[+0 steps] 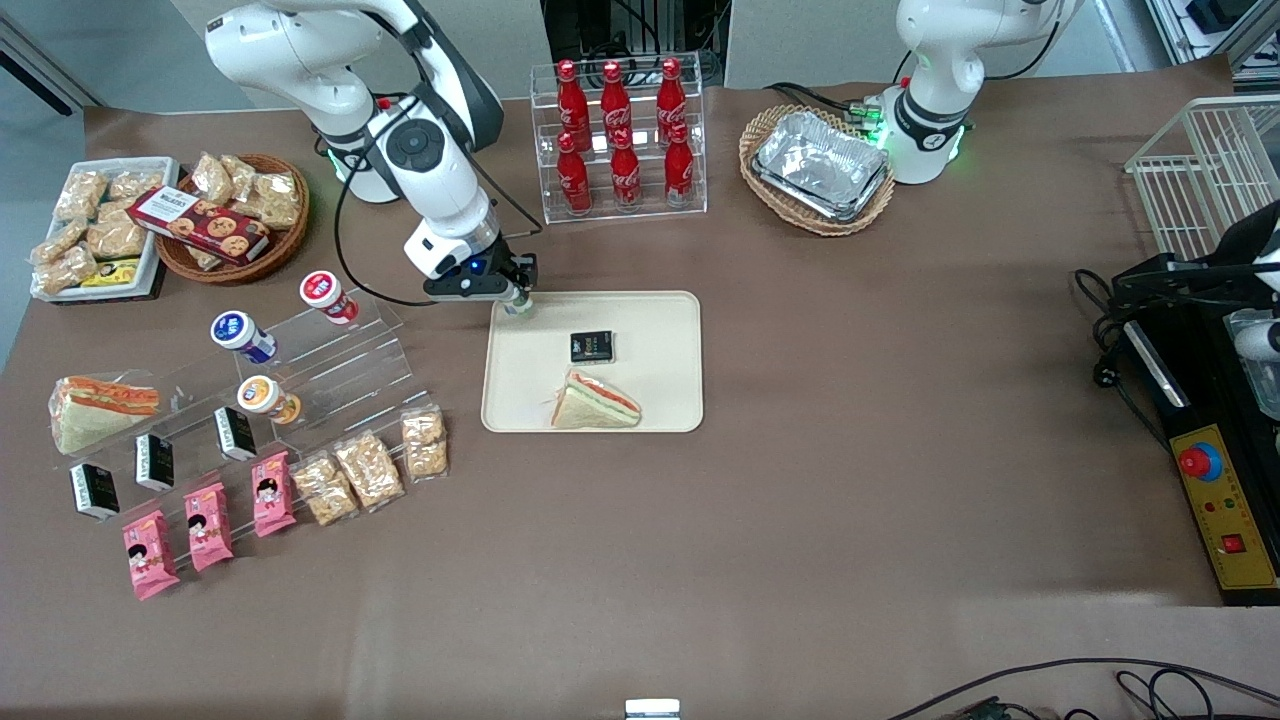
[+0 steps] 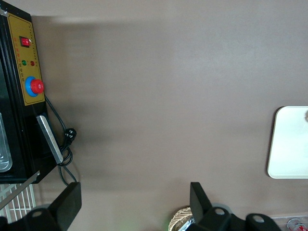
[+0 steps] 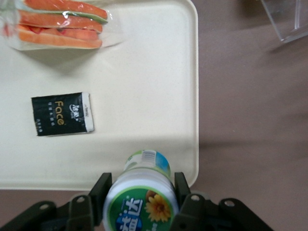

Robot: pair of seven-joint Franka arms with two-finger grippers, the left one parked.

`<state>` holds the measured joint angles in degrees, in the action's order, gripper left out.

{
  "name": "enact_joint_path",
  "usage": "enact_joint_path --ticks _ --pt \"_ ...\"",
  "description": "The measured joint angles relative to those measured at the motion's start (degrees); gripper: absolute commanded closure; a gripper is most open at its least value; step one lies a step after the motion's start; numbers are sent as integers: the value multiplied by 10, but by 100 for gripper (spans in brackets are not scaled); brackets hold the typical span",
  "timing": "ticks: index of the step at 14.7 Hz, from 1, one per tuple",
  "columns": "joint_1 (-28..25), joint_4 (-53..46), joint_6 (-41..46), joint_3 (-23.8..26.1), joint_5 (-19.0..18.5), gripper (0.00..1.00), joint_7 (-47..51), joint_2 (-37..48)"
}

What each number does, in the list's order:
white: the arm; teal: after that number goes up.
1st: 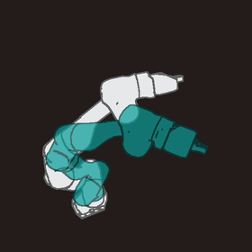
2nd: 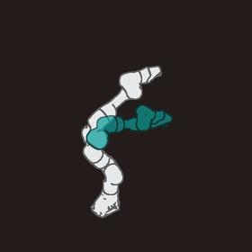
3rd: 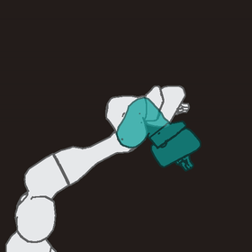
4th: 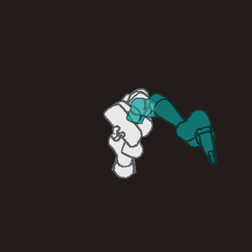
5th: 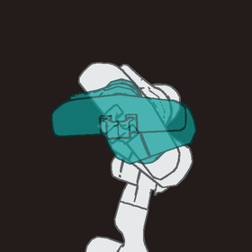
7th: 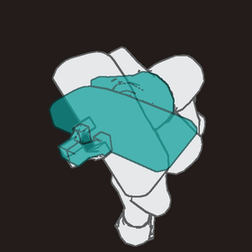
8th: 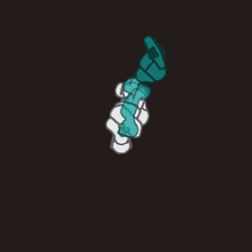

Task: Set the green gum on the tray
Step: 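Lower the gum bottle onto the tray corner beside the black packet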

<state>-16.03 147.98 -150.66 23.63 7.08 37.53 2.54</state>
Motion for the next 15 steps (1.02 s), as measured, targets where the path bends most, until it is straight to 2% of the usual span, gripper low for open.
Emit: enact_joint_path --ticks 6,10,11,12,13,15 --pt "8 3 -68 -3 -15 77 0 -67" --pt "22 3 -83 -5 -28 71 0 -87" --pt "23 3 -84 -5 -28 51 0 -87" --pt "23 2 -84 -6 -28 23 0 -87" --pt "24 2 -84 -6 -28 5 0 -87" --pt "28 2 -84 -6 -28 2 0 -88"
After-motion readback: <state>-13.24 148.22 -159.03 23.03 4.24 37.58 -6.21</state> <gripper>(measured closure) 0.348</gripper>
